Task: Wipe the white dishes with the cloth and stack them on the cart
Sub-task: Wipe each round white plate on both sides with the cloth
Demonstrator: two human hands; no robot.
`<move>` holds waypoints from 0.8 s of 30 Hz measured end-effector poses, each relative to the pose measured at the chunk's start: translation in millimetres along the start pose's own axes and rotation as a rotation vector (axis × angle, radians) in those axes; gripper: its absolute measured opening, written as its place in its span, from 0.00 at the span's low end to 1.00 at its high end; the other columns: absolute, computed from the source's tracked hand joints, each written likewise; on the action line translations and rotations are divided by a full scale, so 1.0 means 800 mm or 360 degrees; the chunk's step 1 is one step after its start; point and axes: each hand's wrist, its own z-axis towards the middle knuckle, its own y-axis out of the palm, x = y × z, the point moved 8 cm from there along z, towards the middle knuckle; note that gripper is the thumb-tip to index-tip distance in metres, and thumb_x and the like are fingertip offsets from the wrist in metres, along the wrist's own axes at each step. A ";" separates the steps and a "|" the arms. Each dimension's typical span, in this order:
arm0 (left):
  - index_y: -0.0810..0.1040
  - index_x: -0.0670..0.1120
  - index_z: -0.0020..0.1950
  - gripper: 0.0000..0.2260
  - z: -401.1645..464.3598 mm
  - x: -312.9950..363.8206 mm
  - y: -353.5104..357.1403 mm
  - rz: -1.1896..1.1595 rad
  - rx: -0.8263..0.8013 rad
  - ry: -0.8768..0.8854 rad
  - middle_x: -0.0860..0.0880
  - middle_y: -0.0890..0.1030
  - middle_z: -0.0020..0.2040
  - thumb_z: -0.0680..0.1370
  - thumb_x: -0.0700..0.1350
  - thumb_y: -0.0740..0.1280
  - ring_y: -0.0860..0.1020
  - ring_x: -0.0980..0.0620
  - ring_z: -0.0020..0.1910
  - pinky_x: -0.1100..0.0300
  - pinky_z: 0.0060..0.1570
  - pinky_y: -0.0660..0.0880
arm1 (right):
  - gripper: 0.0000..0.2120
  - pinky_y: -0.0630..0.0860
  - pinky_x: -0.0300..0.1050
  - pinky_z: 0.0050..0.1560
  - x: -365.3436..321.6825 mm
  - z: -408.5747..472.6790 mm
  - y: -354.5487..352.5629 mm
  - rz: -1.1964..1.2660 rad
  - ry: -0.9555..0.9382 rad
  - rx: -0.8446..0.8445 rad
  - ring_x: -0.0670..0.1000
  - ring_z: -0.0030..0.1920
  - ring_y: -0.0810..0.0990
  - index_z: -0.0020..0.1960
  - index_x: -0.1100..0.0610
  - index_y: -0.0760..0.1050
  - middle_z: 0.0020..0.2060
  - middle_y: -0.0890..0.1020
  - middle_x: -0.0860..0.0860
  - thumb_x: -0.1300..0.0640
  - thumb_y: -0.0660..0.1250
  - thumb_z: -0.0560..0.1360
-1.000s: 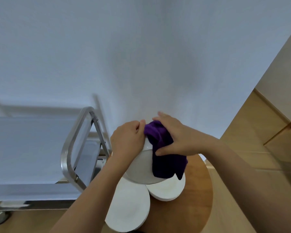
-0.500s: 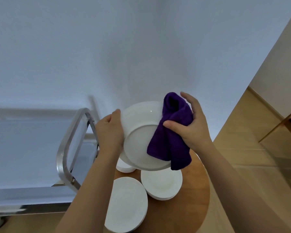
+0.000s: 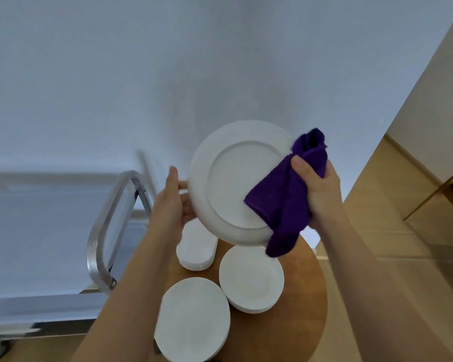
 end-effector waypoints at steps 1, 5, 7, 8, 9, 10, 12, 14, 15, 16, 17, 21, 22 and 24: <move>0.78 0.47 0.45 0.25 0.005 0.011 0.006 0.0136 -0.0111 0.0029 0.48 0.79 0.31 0.77 0.66 0.54 0.78 0.50 0.31 0.58 0.37 0.75 | 0.18 0.78 0.39 0.37 -0.007 0.006 0.007 -0.0118 0.0033 -0.0126 0.46 0.38 0.82 0.47 0.52 0.76 0.37 0.83 0.46 0.49 0.76 0.60; 0.77 0.47 0.42 0.25 0.009 0.048 0.031 0.0718 -0.0166 0.0246 0.48 0.81 0.36 0.73 0.69 0.58 0.79 0.51 0.36 0.57 0.38 0.74 | 0.23 0.77 0.37 0.36 -0.016 0.019 0.041 -0.0530 0.0181 -0.0550 0.46 0.39 0.83 0.46 0.50 0.77 0.38 0.84 0.45 0.45 0.77 0.54; 0.75 0.46 0.42 0.25 0.003 0.055 0.030 0.0564 -0.0057 0.0330 0.45 0.78 0.36 0.70 0.69 0.62 0.77 0.49 0.35 0.58 0.35 0.75 | 0.24 0.77 0.36 0.38 -0.023 0.024 0.047 -0.0660 0.0103 -0.0581 0.44 0.42 0.83 0.49 0.47 0.76 0.41 0.84 0.42 0.44 0.79 0.57; 0.74 0.47 0.43 0.25 0.000 0.055 0.026 0.0457 -0.0003 0.0361 0.45 0.77 0.37 0.69 0.70 0.63 0.76 0.49 0.35 0.58 0.33 0.74 | 0.23 0.77 0.35 0.39 -0.028 0.026 0.047 -0.0682 0.0026 -0.0540 0.44 0.43 0.83 0.50 0.47 0.76 0.42 0.84 0.42 0.44 0.78 0.59; 0.73 0.48 0.43 0.25 -0.004 0.053 0.022 0.0373 0.0042 0.0359 0.46 0.76 0.38 0.67 0.71 0.64 0.75 0.49 0.35 0.59 0.32 0.74 | 0.21 0.77 0.35 0.39 -0.032 0.027 0.042 -0.0675 -0.0043 -0.0452 0.44 0.44 0.83 0.50 0.46 0.75 0.43 0.83 0.42 0.44 0.77 0.61; 0.73 0.48 0.42 0.26 -0.008 0.048 0.019 0.0284 0.0077 0.0327 0.47 0.77 0.38 0.65 0.72 0.64 0.75 0.50 0.34 0.59 0.31 0.74 | 0.20 0.78 0.37 0.41 -0.033 0.026 0.035 -0.0629 -0.0078 -0.0339 0.44 0.44 0.82 0.50 0.46 0.75 0.44 0.83 0.43 0.44 0.75 0.62; 0.74 0.46 0.37 0.27 -0.008 0.033 0.013 0.0047 0.0182 0.0204 0.51 0.80 0.34 0.66 0.71 0.65 0.79 0.52 0.32 0.60 0.31 0.76 | 0.18 0.78 0.39 0.42 -0.024 0.019 0.017 -0.0442 -0.0060 -0.0134 0.45 0.44 0.82 0.49 0.47 0.75 0.43 0.83 0.43 0.44 0.75 0.63; 0.78 0.51 0.38 0.20 -0.009 0.012 0.013 -0.0312 0.0292 0.0043 0.55 0.84 0.34 0.70 0.68 0.66 0.83 0.54 0.34 0.58 0.35 0.79 | 0.18 0.77 0.38 0.40 0.002 -0.001 0.012 -0.0266 0.0008 0.0002 0.44 0.41 0.82 0.48 0.49 0.75 0.39 0.83 0.43 0.43 0.75 0.63; 0.78 0.54 0.40 0.18 -0.010 0.001 0.018 -0.0489 0.0337 -0.0041 0.55 0.85 0.35 0.71 0.68 0.66 0.83 0.54 0.35 0.58 0.35 0.79 | 0.21 0.78 0.38 0.40 0.021 -0.013 0.014 -0.0196 0.0071 0.0079 0.45 0.42 0.82 0.49 0.50 0.75 0.39 0.83 0.43 0.42 0.74 0.62; 0.78 0.54 0.41 0.17 -0.013 -0.012 0.025 -0.0647 0.0365 -0.0129 0.54 0.85 0.36 0.72 0.68 0.65 0.83 0.53 0.35 0.59 0.34 0.79 | 0.24 0.79 0.40 0.43 0.042 -0.025 0.017 -0.0120 0.0157 0.0176 0.47 0.45 0.82 0.52 0.51 0.75 0.42 0.83 0.45 0.41 0.74 0.61; 0.77 0.54 0.42 0.18 -0.016 -0.025 0.034 -0.0765 0.0380 -0.0207 0.53 0.85 0.37 0.72 0.68 0.63 0.83 0.53 0.33 0.60 0.31 0.78 | 0.27 0.79 0.43 0.47 0.060 -0.036 0.021 -0.0035 0.0233 0.0276 0.48 0.48 0.82 0.56 0.51 0.73 0.46 0.83 0.46 0.41 0.74 0.62; 0.76 0.54 0.47 0.17 -0.033 -0.063 0.046 -0.0879 0.0277 -0.0281 0.52 0.85 0.35 0.75 0.67 0.61 0.84 0.51 0.33 0.57 0.27 0.78 | 0.30 0.81 0.49 0.46 0.080 -0.041 0.030 0.0337 0.0370 0.0359 0.50 0.48 0.83 0.60 0.51 0.73 0.48 0.84 0.48 0.44 0.76 0.62; 0.76 0.54 0.48 0.16 -0.034 -0.064 0.037 -0.0791 0.0237 -0.0206 0.53 0.85 0.37 0.76 0.65 0.61 0.84 0.52 0.34 0.58 0.29 0.79 | 0.30 0.81 0.50 0.42 0.079 -0.038 0.027 0.0382 0.0408 0.0307 0.51 0.47 0.84 0.59 0.51 0.73 0.47 0.84 0.49 0.44 0.78 0.61; 0.78 0.50 0.53 0.21 -0.027 -0.054 0.020 -0.0613 0.0032 -0.0125 0.51 0.85 0.49 0.72 0.65 0.65 0.84 0.50 0.47 0.53 0.44 0.81 | 0.28 0.80 0.49 0.34 0.080 -0.034 0.015 0.0489 0.0515 0.0185 0.51 0.42 0.85 0.56 0.51 0.74 0.43 0.85 0.49 0.45 0.77 0.59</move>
